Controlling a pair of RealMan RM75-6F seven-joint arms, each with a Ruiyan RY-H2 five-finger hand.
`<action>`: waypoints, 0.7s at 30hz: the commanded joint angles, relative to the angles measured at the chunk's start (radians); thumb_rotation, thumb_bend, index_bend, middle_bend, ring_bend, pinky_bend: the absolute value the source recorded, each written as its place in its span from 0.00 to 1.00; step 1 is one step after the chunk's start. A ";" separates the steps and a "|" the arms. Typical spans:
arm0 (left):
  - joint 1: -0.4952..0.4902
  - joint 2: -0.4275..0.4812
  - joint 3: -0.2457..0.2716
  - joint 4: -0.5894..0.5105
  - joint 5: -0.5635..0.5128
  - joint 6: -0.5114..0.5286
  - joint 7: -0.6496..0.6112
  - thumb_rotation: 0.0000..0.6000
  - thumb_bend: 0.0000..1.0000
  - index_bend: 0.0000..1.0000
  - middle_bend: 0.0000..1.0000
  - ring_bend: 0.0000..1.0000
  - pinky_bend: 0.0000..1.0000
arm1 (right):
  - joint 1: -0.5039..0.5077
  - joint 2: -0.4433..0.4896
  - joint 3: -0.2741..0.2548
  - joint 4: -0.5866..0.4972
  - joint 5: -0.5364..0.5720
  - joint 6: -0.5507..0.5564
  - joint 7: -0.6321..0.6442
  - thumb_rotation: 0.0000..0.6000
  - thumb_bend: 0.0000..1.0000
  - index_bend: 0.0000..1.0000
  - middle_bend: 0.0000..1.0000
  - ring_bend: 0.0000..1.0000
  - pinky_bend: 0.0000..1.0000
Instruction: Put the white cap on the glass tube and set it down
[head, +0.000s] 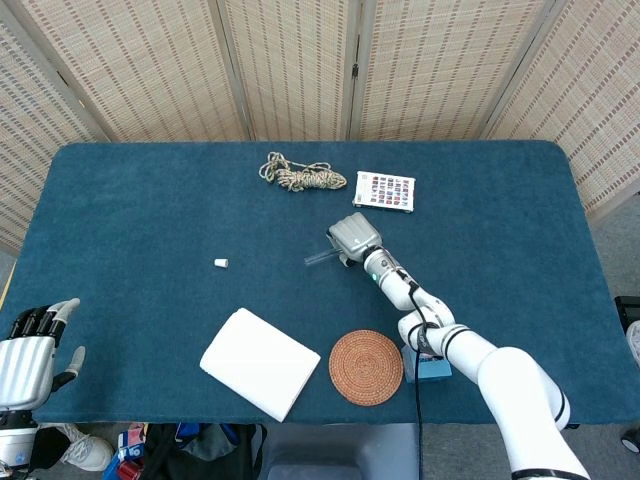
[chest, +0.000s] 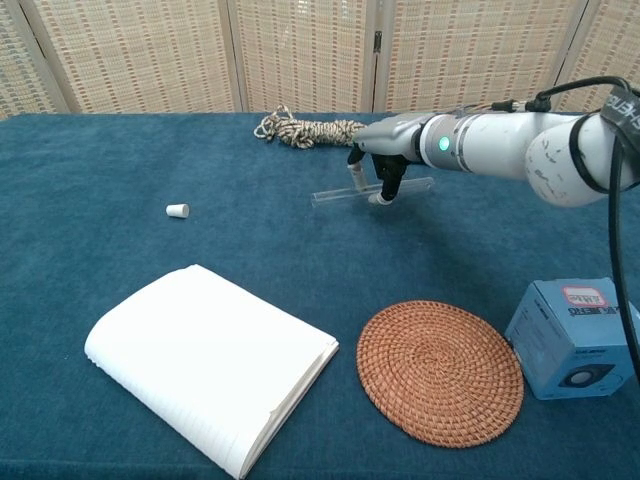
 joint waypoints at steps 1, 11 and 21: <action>-0.017 0.014 -0.010 -0.011 0.005 -0.018 -0.009 1.00 0.35 0.16 0.22 0.18 0.17 | -0.025 0.034 0.007 -0.045 -0.033 0.062 0.037 1.00 0.44 0.89 1.00 1.00 1.00; -0.149 0.070 -0.082 -0.008 0.008 -0.147 -0.016 1.00 0.35 0.17 0.22 0.19 0.17 | -0.131 0.221 0.015 -0.293 -0.068 0.244 0.050 1.00 0.44 0.96 1.00 1.00 1.00; -0.383 0.048 -0.167 0.083 -0.116 -0.455 -0.075 1.00 0.35 0.26 0.43 0.45 0.50 | -0.287 0.487 -0.007 -0.658 0.012 0.379 -0.112 1.00 0.44 0.96 1.00 1.00 1.00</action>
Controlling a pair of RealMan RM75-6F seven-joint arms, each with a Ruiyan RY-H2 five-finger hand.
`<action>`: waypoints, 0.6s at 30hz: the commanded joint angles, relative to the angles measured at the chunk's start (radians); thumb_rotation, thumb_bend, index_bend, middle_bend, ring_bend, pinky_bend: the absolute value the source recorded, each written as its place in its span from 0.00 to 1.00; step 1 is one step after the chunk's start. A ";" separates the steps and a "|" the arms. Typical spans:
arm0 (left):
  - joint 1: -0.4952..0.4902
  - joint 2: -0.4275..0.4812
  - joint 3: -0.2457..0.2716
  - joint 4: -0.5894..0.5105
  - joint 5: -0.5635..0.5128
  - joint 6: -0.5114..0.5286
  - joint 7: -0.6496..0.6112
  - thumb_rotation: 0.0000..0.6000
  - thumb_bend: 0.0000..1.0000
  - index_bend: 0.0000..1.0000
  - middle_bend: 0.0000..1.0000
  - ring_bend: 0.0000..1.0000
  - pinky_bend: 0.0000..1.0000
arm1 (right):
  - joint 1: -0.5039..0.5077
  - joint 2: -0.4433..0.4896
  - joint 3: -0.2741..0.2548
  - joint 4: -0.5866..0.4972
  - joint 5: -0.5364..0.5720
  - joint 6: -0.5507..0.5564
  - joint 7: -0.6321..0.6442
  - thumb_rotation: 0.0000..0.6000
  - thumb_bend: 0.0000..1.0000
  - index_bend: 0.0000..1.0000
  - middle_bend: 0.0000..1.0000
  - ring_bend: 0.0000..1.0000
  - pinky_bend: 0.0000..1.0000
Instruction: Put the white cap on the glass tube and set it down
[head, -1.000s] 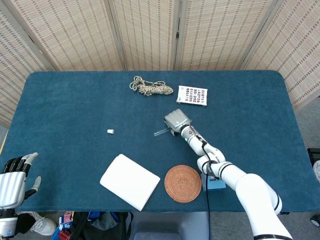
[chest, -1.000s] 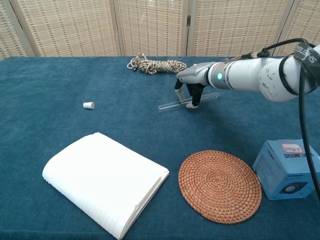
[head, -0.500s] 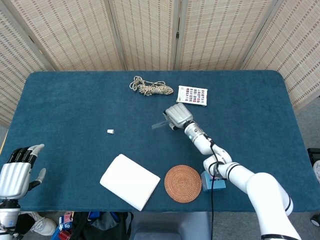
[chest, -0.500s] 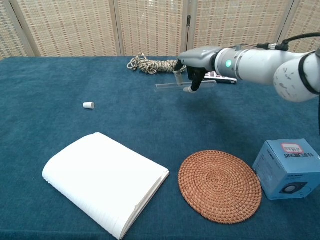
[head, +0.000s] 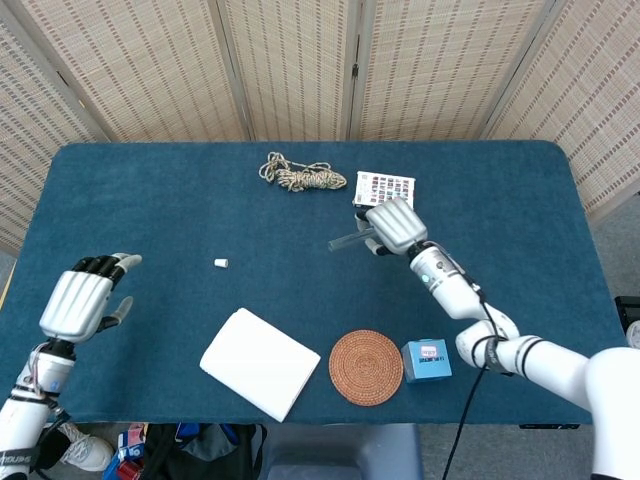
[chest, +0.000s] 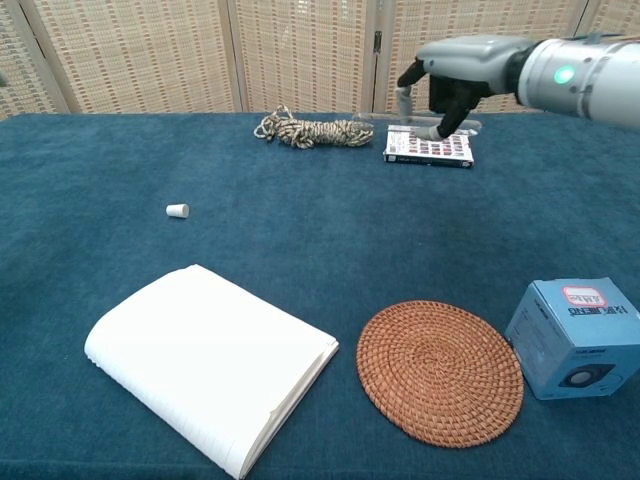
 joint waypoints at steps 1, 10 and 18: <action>-0.109 -0.025 -0.040 0.061 -0.082 -0.140 -0.029 1.00 0.35 0.26 0.50 0.53 0.59 | -0.083 0.125 -0.016 -0.153 0.046 0.074 -0.091 1.00 0.44 0.96 1.00 1.00 1.00; -0.327 -0.062 -0.034 0.148 -0.174 -0.471 -0.032 1.00 0.47 0.23 0.88 0.90 0.96 | -0.167 0.257 -0.031 -0.323 0.106 0.149 -0.173 1.00 0.44 0.96 1.00 1.00 1.00; -0.476 -0.145 0.010 0.222 -0.303 -0.623 0.075 1.00 0.65 0.18 0.95 0.96 0.99 | -0.193 0.281 -0.044 -0.366 0.116 0.162 -0.196 1.00 0.44 0.96 1.00 1.00 1.00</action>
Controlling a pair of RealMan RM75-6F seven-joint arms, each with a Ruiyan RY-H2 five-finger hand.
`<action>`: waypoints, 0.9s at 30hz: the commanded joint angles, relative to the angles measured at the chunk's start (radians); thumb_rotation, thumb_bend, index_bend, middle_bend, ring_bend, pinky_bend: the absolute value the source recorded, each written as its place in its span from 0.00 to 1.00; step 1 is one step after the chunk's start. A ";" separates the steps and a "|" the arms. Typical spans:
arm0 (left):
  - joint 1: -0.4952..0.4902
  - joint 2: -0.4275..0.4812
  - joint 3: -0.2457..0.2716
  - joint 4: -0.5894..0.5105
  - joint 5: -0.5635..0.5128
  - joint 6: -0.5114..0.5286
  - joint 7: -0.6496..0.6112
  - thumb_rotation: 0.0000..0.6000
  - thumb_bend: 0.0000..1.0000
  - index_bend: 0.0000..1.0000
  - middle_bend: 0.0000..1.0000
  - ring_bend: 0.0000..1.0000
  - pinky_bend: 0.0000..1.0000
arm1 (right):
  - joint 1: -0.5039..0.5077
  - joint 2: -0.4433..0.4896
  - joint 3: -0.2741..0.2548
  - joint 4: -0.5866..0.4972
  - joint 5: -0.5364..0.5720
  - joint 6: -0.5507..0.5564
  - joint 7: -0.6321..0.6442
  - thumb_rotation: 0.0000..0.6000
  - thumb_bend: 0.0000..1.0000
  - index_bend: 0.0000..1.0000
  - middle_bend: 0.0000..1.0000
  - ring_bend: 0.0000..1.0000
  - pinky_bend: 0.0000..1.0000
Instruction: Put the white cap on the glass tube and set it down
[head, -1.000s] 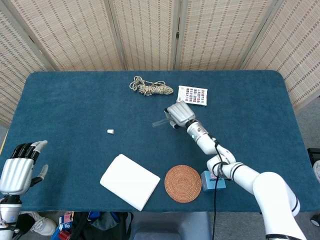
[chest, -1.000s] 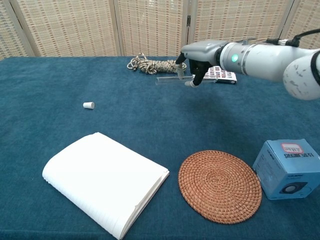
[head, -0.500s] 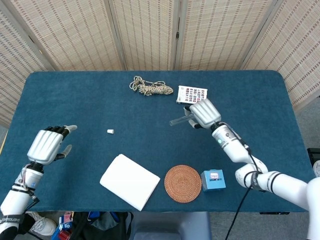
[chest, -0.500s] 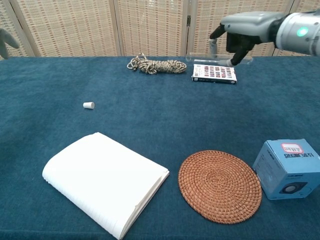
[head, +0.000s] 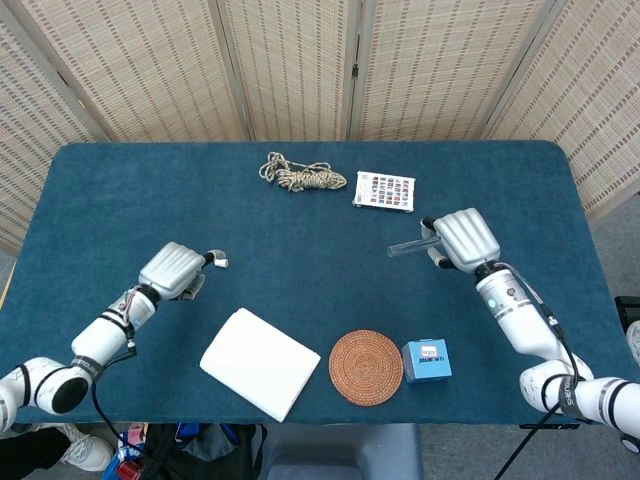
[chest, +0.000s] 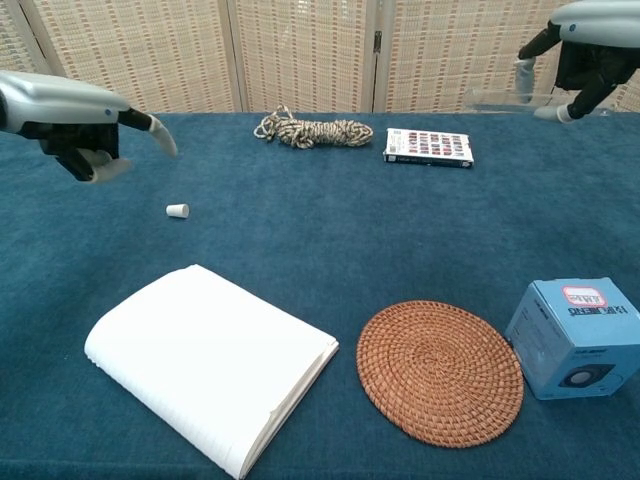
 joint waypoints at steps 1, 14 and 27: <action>-0.077 -0.056 0.035 0.057 -0.100 -0.067 0.079 1.00 0.66 0.17 0.95 0.96 0.99 | -0.007 0.005 -0.004 -0.007 0.002 0.002 -0.004 1.00 0.44 0.96 1.00 1.00 1.00; -0.269 -0.199 0.207 0.178 -0.545 -0.012 0.296 1.00 0.66 0.14 0.96 0.98 1.00 | -0.026 0.000 -0.010 -0.001 -0.008 -0.004 0.010 1.00 0.45 0.96 1.00 1.00 1.00; -0.333 -0.253 0.276 0.223 -0.652 0.006 0.311 1.00 0.66 0.14 0.96 0.98 1.00 | -0.031 -0.010 -0.008 0.024 -0.010 -0.018 0.019 1.00 0.45 0.96 1.00 1.00 1.00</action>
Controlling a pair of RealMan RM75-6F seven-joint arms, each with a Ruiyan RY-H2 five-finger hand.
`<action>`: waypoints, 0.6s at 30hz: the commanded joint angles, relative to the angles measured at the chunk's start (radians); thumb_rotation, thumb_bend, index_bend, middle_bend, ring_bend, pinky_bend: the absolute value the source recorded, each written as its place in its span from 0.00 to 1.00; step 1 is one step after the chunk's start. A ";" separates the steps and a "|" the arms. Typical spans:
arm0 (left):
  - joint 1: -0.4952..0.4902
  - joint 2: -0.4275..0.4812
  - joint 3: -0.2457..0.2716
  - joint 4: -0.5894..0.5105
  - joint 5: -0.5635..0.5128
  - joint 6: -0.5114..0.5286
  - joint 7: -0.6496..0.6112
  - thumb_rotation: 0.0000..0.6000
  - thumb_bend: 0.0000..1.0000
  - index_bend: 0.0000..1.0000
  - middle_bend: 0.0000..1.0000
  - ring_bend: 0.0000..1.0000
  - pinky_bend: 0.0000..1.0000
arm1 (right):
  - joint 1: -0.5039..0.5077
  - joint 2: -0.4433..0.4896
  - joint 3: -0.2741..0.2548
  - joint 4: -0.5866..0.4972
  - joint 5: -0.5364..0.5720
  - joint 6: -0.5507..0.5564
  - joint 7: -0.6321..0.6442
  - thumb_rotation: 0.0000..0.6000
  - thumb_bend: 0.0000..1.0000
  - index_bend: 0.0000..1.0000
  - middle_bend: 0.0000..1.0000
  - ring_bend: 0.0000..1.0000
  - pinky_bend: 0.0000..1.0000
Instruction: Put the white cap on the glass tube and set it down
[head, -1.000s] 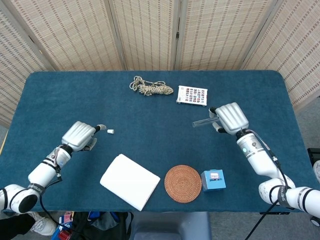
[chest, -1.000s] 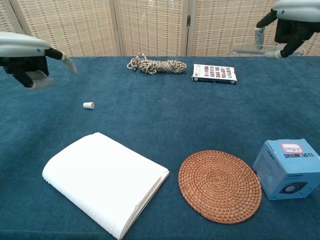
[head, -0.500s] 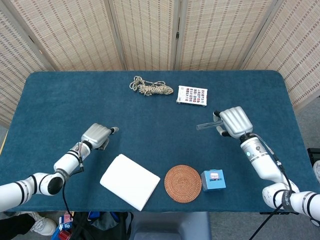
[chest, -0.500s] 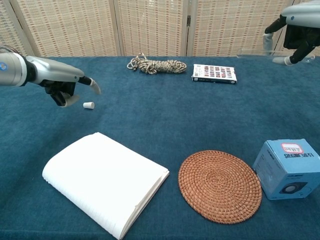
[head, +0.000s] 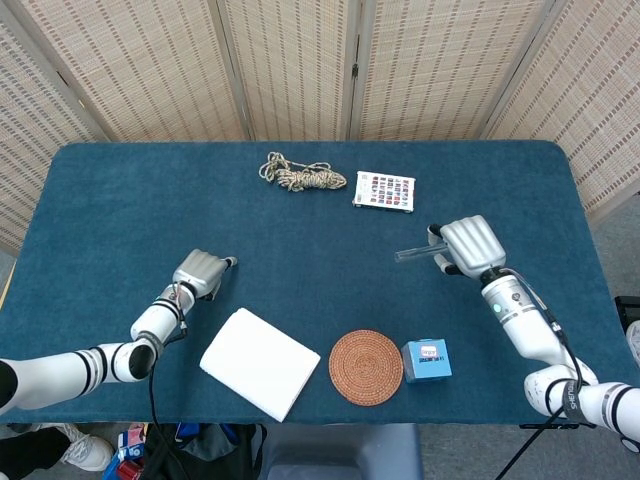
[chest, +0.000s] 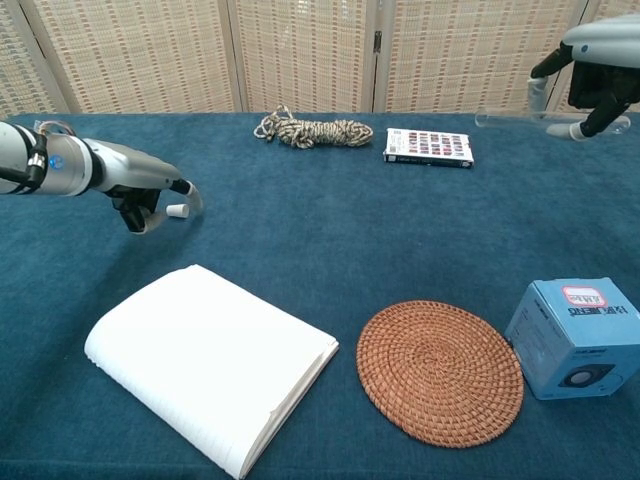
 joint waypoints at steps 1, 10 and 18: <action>-0.008 -0.006 0.010 0.006 -0.011 0.001 0.000 1.00 0.66 0.14 0.96 0.98 1.00 | -0.001 0.001 0.000 0.000 -0.001 0.000 0.000 1.00 0.45 0.96 1.00 1.00 1.00; -0.019 0.005 0.043 0.005 -0.041 0.015 -0.006 1.00 0.66 0.14 0.96 0.98 1.00 | -0.006 -0.002 0.003 0.007 -0.001 -0.002 0.005 1.00 0.45 0.96 1.00 1.00 1.00; -0.021 0.036 0.058 -0.018 -0.055 0.033 -0.019 1.00 0.66 0.14 0.96 0.98 1.00 | -0.005 -0.006 0.007 0.009 -0.007 -0.006 0.005 1.00 0.45 0.96 1.00 1.00 1.00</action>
